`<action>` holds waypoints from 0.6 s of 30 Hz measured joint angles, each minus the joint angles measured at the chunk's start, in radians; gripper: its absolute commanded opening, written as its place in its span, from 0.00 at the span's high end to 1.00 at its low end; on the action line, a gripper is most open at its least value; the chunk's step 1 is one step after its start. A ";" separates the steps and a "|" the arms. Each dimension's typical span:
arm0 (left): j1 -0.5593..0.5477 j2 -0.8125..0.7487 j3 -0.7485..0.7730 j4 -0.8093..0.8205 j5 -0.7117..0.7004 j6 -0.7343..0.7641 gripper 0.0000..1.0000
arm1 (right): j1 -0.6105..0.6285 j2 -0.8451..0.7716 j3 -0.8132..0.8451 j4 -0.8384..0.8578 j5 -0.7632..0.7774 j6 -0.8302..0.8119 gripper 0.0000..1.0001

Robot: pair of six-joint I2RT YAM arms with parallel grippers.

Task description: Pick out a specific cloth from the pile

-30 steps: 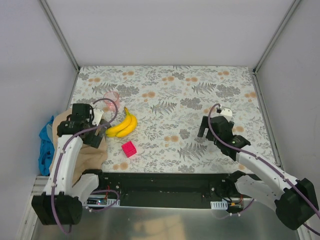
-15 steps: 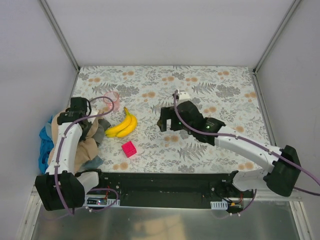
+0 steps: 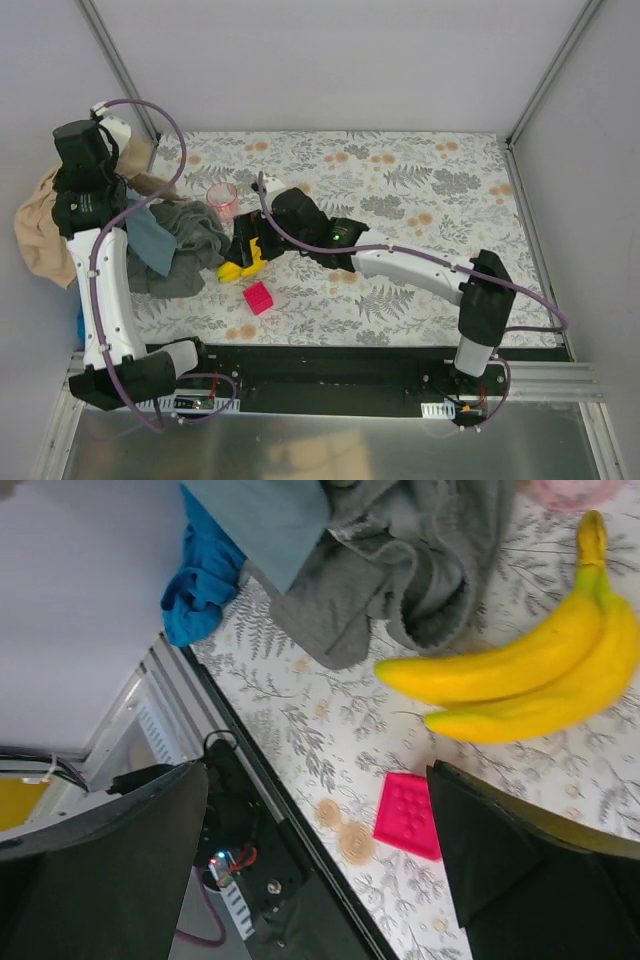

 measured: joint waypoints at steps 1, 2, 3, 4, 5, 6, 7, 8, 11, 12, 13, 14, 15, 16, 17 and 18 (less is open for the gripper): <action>0.014 0.023 -0.013 0.024 -0.005 0.011 0.81 | 0.003 0.028 0.024 0.012 -0.020 0.011 0.01; 0.031 0.048 -0.035 0.049 -0.005 0.017 0.69 | 0.005 0.054 0.045 0.020 -0.037 0.023 0.00; 0.045 0.069 -0.054 0.063 -0.005 0.022 0.52 | 0.006 0.073 0.060 0.026 -0.049 0.032 0.01; 0.063 0.105 -0.077 0.077 -0.005 0.025 0.31 | 0.006 0.094 0.073 0.031 -0.062 0.043 0.00; 0.084 0.161 -0.105 0.093 -0.007 0.026 0.25 | 0.007 0.119 0.087 0.035 -0.077 0.058 0.00; 0.101 0.211 -0.128 0.106 -0.011 0.034 0.22 | 0.007 0.138 0.094 0.037 -0.086 0.069 0.01; 0.110 0.250 -0.145 0.114 -0.013 0.029 0.18 | 0.007 0.150 0.097 0.040 -0.093 0.077 0.01; 0.121 0.294 -0.170 0.122 -0.018 0.027 0.13 | 0.007 0.164 0.098 0.039 -0.102 0.087 0.00; 0.134 0.333 -0.242 0.115 -0.010 0.021 0.09 | 0.008 0.195 0.100 0.039 -0.114 0.104 0.01; 0.133 0.325 -0.256 0.106 -0.003 0.018 0.09 | 0.008 0.203 0.100 0.039 -0.117 0.107 0.01; 0.132 0.311 -0.265 0.103 0.007 0.013 0.09 | 0.009 0.210 0.103 0.038 -0.118 0.110 0.00; 0.132 0.291 -0.269 0.098 0.025 0.008 0.09 | 0.009 0.220 0.108 0.037 -0.119 0.114 0.01; 0.131 0.269 -0.270 0.089 0.045 0.004 0.08 | 0.009 0.226 0.111 0.037 -0.119 0.116 0.01; 0.130 0.237 -0.270 0.073 0.080 -0.004 0.07 | 0.009 0.231 0.113 0.036 -0.118 0.116 0.00; 0.125 0.192 -0.274 0.047 0.124 -0.013 0.06 | 0.009 0.235 0.116 0.035 -0.117 0.117 0.01; 0.119 0.146 -0.281 0.018 0.173 -0.018 0.05 | 0.009 0.239 0.118 0.035 -0.117 0.119 0.01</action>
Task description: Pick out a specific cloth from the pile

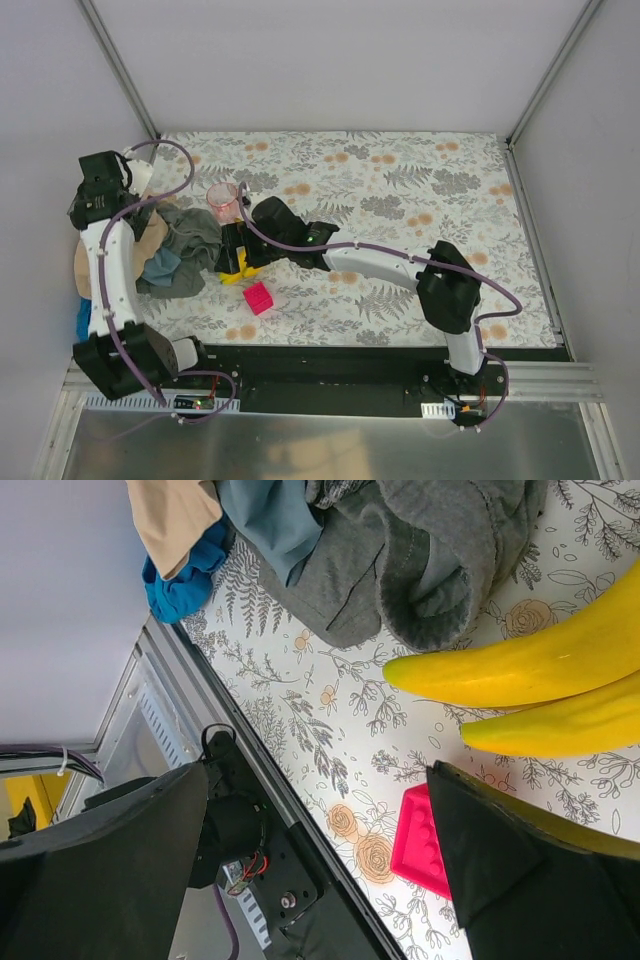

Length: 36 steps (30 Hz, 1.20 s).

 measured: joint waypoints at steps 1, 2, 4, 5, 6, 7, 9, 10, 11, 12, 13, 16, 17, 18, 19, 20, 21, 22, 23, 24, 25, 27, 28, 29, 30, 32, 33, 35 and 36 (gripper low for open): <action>-0.006 -0.040 -0.006 -0.026 0.047 -0.003 0.05 | 0.000 0.003 0.001 -0.001 0.002 0.001 0.01; -0.017 -0.089 -0.017 -0.056 0.102 -0.006 0.05 | 0.000 0.004 0.002 -0.002 0.004 0.001 0.01; -0.041 -0.167 -0.045 -0.111 0.224 -0.018 0.04 | 0.000 0.005 0.002 -0.004 0.009 0.001 0.01; -0.050 -0.185 -0.060 -0.129 0.267 -0.022 0.05 | 0.001 0.005 0.002 -0.004 0.012 0.001 0.01; -0.061 -0.200 -0.080 -0.151 0.325 -0.027 0.04 | 0.001 0.005 0.002 -0.005 0.015 0.001 0.01; -0.068 -0.202 -0.097 -0.169 0.370 -0.031 0.04 | 0.001 0.005 0.000 -0.005 0.018 0.001 0.00; -0.077 -0.171 -0.122 -0.197 0.450 -0.042 0.01 | 0.001 0.005 -0.010 -0.002 0.026 0.001 0.01; -0.082 -0.145 -0.127 -0.204 0.473 -0.048 0.01 | 0.001 0.005 -0.019 0.000 0.031 0.000 0.00; -0.089 -0.109 -0.131 -0.208 0.502 -0.053 0.01 | 0.001 0.002 -0.036 0.001 0.038 0.000 0.01; -0.099 -0.073 -0.134 -0.209 0.529 -0.059 0.01 | 0.001 -0.002 -0.056 0.000 0.044 0.000 0.01; -0.112 -0.042 -0.134 -0.210 0.554 -0.064 0.01 | 0.001 -0.005 -0.078 -0.001 0.051 -0.001 0.01; -0.166 0.017 -0.134 -0.203 0.600 -0.080 0.01 | 0.002 -0.029 -0.151 -0.010 0.074 -0.004 0.01; -0.182 0.029 -0.134 -0.195 0.607 -0.085 0.01 | 0.002 -0.043 -0.177 -0.015 0.084 -0.005 0.01; -0.202 0.047 -0.134 -0.182 0.603 -0.094 0.01 | 0.002 -0.057 -0.198 -0.016 0.091 -0.005 0.01; -0.216 0.068 -0.133 -0.167 0.597 -0.101 0.01 | 0.002 -0.076 -0.222 -0.019 0.100 -0.005 0.01; -0.227 0.093 -0.129 -0.154 0.587 -0.108 0.01 | 0.002 -0.096 -0.244 -0.021 0.109 -0.006 0.01; -0.231 0.119 -0.123 -0.143 0.576 -0.115 0.02 | 0.002 -0.117 -0.263 -0.021 0.118 -0.006 0.01; -0.231 0.154 -0.114 -0.130 0.562 -0.124 0.03 | 0.002 -0.140 -0.282 -0.019 0.125 -0.007 0.01; -0.229 0.191 -0.105 -0.115 0.545 -0.130 0.07 | 0.002 -0.158 -0.296 -0.019 0.130 -0.007 0.01; -0.229 0.229 -0.097 -0.099 0.526 -0.137 0.11 | 0.002 -0.180 -0.312 -0.016 0.138 -0.007 0.01; -0.229 0.263 -0.089 -0.088 0.512 -0.145 0.17 | 0.002 -0.200 -0.327 -0.015 0.142 -0.007 0.01; -0.229 0.327 -0.076 -0.068 0.487 -0.159 0.35 | 0.002 -0.237 -0.356 -0.010 0.159 -0.008 0.00; -0.229 0.348 -0.072 -0.061 0.479 -0.163 0.45 | 0.002 -0.251 -0.369 -0.009 0.167 -0.008 0.01; -0.229 0.364 -0.071 -0.052 0.476 -0.172 0.58 | 0.002 -0.264 -0.381 -0.008 0.175 -0.008 0.00; -0.229 0.374 -0.071 -0.043 0.471 -0.178 0.72 | 0.002 -0.275 -0.392 -0.008 0.182 -0.008 0.01; -0.229 0.377 -0.071 -0.024 0.460 -0.194 1.00 | 0.002 -0.295 -0.415 -0.006 0.196 -0.008 0.01; -0.229 0.376 -0.069 -0.014 0.455 -0.203 1.00 | 0.002 -0.305 -0.429 -0.004 0.203 -0.008 0.00; -0.228 0.374 -0.066 0.002 0.446 -0.217 1.00 | 0.002 -0.325 -0.455 -0.004 0.217 -0.011 0.00; -0.229 0.369 -0.066 0.006 0.441 -0.229 1.00 | 0.002 -0.338 -0.473 -0.004 0.227 -0.014 0.01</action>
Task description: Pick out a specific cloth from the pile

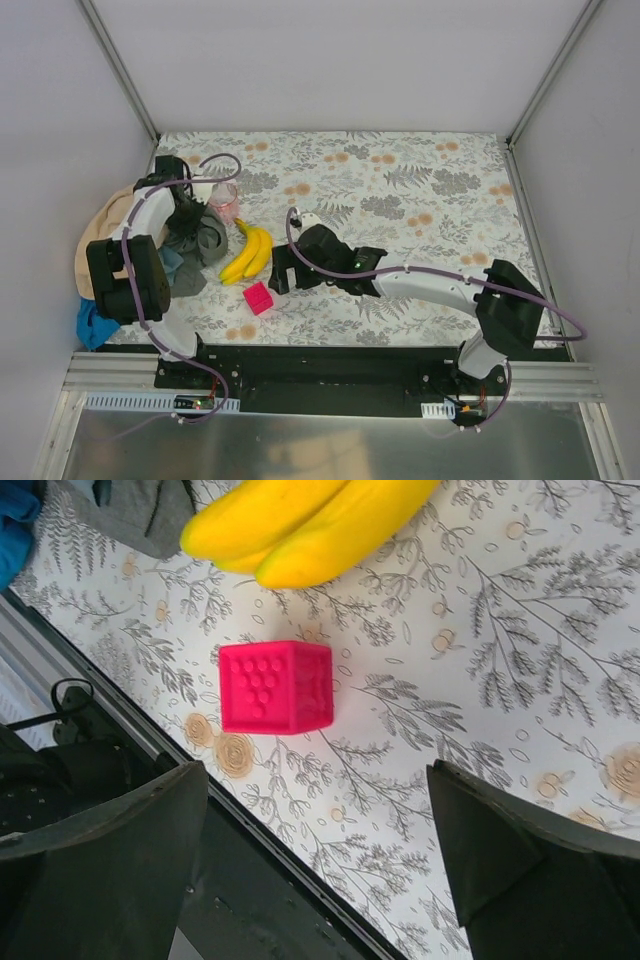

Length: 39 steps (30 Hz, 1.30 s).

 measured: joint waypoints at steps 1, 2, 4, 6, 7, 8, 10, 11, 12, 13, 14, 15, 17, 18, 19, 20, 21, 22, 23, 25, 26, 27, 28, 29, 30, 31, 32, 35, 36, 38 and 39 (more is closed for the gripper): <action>0.000 -0.010 0.000 0.001 -0.008 -0.008 1.00 | 0.000 -0.011 -0.012 -0.002 0.006 -0.002 0.01; 0.000 -0.024 0.000 0.001 -0.015 -0.014 1.00 | 0.000 -0.027 -0.027 -0.004 0.018 -0.006 0.01; 0.001 -0.079 0.000 0.002 -0.025 -0.031 1.00 | 0.000 -0.058 -0.051 -0.009 0.041 -0.013 0.01; 0.008 -0.168 0.004 -0.001 -0.039 -0.040 1.00 | 0.000 -0.089 -0.068 -0.016 0.064 -0.019 0.01; 0.015 -0.223 0.013 -0.004 -0.043 -0.046 1.00 | 0.000 -0.104 -0.074 -0.019 0.075 -0.023 0.01; 0.024 -0.279 0.029 -0.007 -0.050 -0.052 1.00 | 0.000 -0.119 -0.080 -0.022 0.086 -0.028 0.00; 0.046 -0.387 0.086 -0.011 -0.070 -0.061 1.00 | -0.003 -0.148 -0.093 -0.025 0.108 -0.036 0.01; 0.054 -0.432 0.119 -0.010 -0.081 -0.064 1.00 | -0.007 -0.165 -0.102 -0.027 0.121 -0.040 0.01; 0.061 -0.476 0.154 -0.012 -0.097 -0.069 1.00 | -0.010 -0.180 -0.109 -0.033 0.131 -0.042 0.01; 0.065 -0.515 0.190 -0.015 -0.108 -0.073 1.00 | -0.016 -0.196 -0.117 -0.039 0.138 -0.045 0.01; 0.065 -0.543 0.219 -0.018 -0.116 -0.075 1.00 | -0.027 -0.214 -0.125 -0.046 0.147 -0.047 0.01; 0.065 -0.571 0.256 -0.024 -0.120 -0.077 1.00 | -0.036 -0.227 -0.131 -0.051 0.153 -0.048 0.01; 0.065 -0.612 0.330 -0.033 -0.123 -0.082 1.00 | -0.064 -0.261 -0.147 -0.057 0.163 -0.050 0.01; 0.064 -0.622 0.367 -0.035 -0.127 -0.085 1.00 | -0.080 -0.278 -0.155 -0.063 0.170 -0.051 0.00; 0.064 -0.623 0.397 -0.037 -0.133 -0.087 1.00 | -0.095 -0.295 -0.163 -0.067 0.176 -0.051 0.00; 0.064 -0.621 0.440 -0.043 -0.144 -0.091 1.00 | -0.111 -0.312 -0.172 -0.071 0.180 -0.051 0.00; 0.064 -0.613 0.485 -0.049 -0.155 -0.097 1.00 | -0.126 -0.328 -0.182 -0.076 0.183 -0.051 0.00; 0.064 -0.600 0.533 -0.056 -0.172 -0.103 1.00 | -0.140 -0.343 -0.190 -0.082 0.185 -0.051 0.01; 0.064 -0.582 0.585 -0.062 -0.186 -0.109 1.00 | -0.153 -0.357 -0.199 -0.087 0.187 -0.051 0.01; 0.064 -0.531 0.710 -0.083 -0.210 -0.126 1.00 | -0.171 -0.380 -0.211 -0.100 0.190 -0.053 0.00; 0.064 -0.499 0.781 -0.086 -0.217 -0.138 1.00 | -0.192 -0.394 -0.217 -0.111 0.193 -0.054 0.00; 0.064 -0.472 0.843 -0.082 -0.217 -0.154 1.00 | -0.204 -0.405 -0.220 -0.120 0.197 -0.054 0.01; 0.064 -0.452 0.887 -0.080 -0.211 -0.169 1.00 | -0.222 -0.417 -0.222 -0.133 0.201 -0.053 0.01; 0.064 -0.435 0.932 -0.074 -0.195 -0.191 1.00 | -0.246 -0.429 -0.222 -0.146 0.204 -0.053 0.01; 0.064 -0.421 0.967 -0.072 -0.172 -0.216 1.00 | -0.279 -0.441 -0.223 -0.160 0.207 -0.050 0.01; 0.063 -0.408 0.995 -0.073 -0.149 -0.240 1.00 | -0.319 -0.454 -0.226 -0.172 0.209 -0.046 0.01; 0.060 -0.395 1.014 -0.074 -0.134 -0.257 1.00 | -0.352 -0.465 -0.229 -0.180 0.211 -0.042 0.01; -0.028 -0.327 1.095 -0.075 -0.138 -0.288 1.00 | -0.483 -0.513 -0.247 -0.217 0.214 -0.038 0.01; -0.079 -0.295 1.120 -0.074 -0.158 -0.286 1.00 | -0.525 -0.531 -0.253 -0.233 0.217 -0.038 0.01; -0.187 -0.233 1.159 -0.073 -0.201 -0.270 1.00 | -0.595 -0.565 -0.261 -0.259 0.222 -0.040 0.01; -0.256 -0.193 1.183 -0.074 -0.230 -0.257 1.00 | -0.640 -0.583 -0.266 -0.272 0.223 -0.043 0.01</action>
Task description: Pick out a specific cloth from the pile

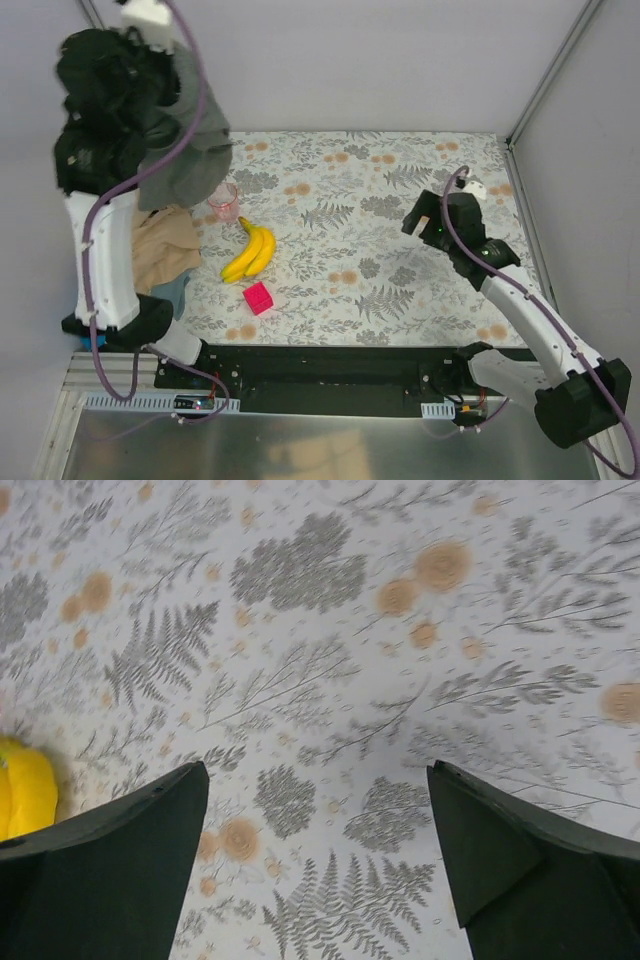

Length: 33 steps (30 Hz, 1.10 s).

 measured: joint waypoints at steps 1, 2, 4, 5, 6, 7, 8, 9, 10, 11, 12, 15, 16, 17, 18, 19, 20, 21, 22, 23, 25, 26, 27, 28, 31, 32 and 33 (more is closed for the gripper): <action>-0.068 0.047 0.023 0.002 -0.027 0.022 1.00 | -0.041 -0.016 -0.004 -0.011 0.001 -0.004 0.01; -0.140 0.097 0.047 0.006 -0.059 0.048 1.00 | -0.092 -0.032 -0.010 -0.016 0.000 -0.011 0.01; -0.266 0.188 0.085 0.031 -0.114 0.104 1.00 | -0.175 -0.051 -0.018 -0.029 0.001 -0.020 0.01; -0.336 0.241 0.112 0.049 -0.147 0.142 1.00 | -0.222 -0.057 -0.023 -0.037 0.000 -0.023 0.01; -0.394 0.290 0.135 0.075 -0.171 0.180 1.00 | -0.266 -0.065 -0.030 -0.041 -0.001 -0.026 0.01; -0.460 0.346 0.160 0.112 -0.190 0.220 1.00 | -0.302 -0.071 -0.037 -0.046 -0.002 -0.026 0.01; -0.511 0.394 0.179 0.147 -0.203 0.257 1.00 | -0.343 -0.079 -0.047 -0.051 -0.002 -0.025 0.01; -0.545 0.433 0.193 0.174 -0.209 0.283 1.00 | -0.380 -0.087 -0.058 -0.056 -0.003 -0.024 0.00; -0.588 0.485 0.219 0.213 -0.219 0.315 1.00 | -0.416 -0.096 -0.067 -0.063 -0.004 -0.020 0.00; -0.621 0.541 0.246 0.258 -0.226 0.342 1.00 | -0.447 -0.105 -0.074 -0.070 -0.004 -0.017 0.01; -0.642 0.583 0.262 0.293 -0.227 0.361 1.00 | -0.474 -0.113 -0.080 -0.074 -0.005 -0.013 0.01; -0.689 0.741 0.321 0.456 -0.230 0.414 1.00 | -0.529 -0.133 -0.085 -0.080 -0.005 -0.009 0.01; -0.697 0.794 0.334 0.513 -0.230 0.425 1.00 | -0.540 -0.142 -0.085 -0.082 -0.005 -0.009 0.01; -0.702 0.837 0.343 0.556 -0.230 0.431 1.00 | -0.546 -0.151 -0.085 -0.082 -0.005 -0.009 0.01; -0.707 0.892 0.350 0.605 -0.229 0.436 1.00 | -0.550 -0.164 -0.087 -0.082 -0.005 -0.009 0.01; -0.708 0.942 0.353 0.643 -0.226 0.436 1.00 | -0.551 -0.174 -0.087 -0.082 -0.005 -0.009 0.01; -0.712 0.992 0.353 0.666 -0.221 0.435 1.00 | -0.552 -0.180 -0.088 -0.082 -0.005 -0.009 0.00; -0.715 1.041 0.350 0.683 -0.215 0.433 1.00 | -0.553 -0.186 -0.089 -0.082 -0.007 -0.009 0.00; -0.716 1.075 0.343 0.691 -0.204 0.431 1.00 | -0.553 -0.188 -0.089 -0.082 -0.010 -0.009 0.01; -0.721 1.114 0.327 0.700 -0.192 0.427 1.00 | -0.553 -0.189 -0.089 -0.082 -0.016 -0.009 0.01; -0.726 1.181 0.289 0.700 -0.170 0.419 0.90 | -0.553 -0.189 -0.090 -0.082 -0.028 -0.009 0.01; -0.729 1.207 0.264 0.698 -0.161 0.416 0.72 | -0.553 -0.189 -0.090 -0.084 -0.035 -0.010 0.00; -0.734 1.226 0.233 0.687 -0.149 0.413 0.51 | -0.553 -0.189 -0.091 -0.083 -0.043 -0.010 0.01; -0.740 1.242 0.205 0.667 -0.137 0.413 0.27 | -0.553 -0.189 -0.092 -0.083 -0.051 -0.010 0.00; -0.760 1.258 0.137 0.602 -0.095 0.425 0.01 | -0.553 -0.190 -0.092 -0.084 -0.074 -0.010 0.01; -0.766 1.258 0.124 0.586 -0.086 0.418 0.01 | -0.552 -0.190 -0.092 -0.084 -0.080 -0.010 0.00; -0.774 1.249 0.101 0.567 -0.070 0.429 0.01 | -0.552 -0.191 -0.092 -0.085 -0.087 -0.010 0.01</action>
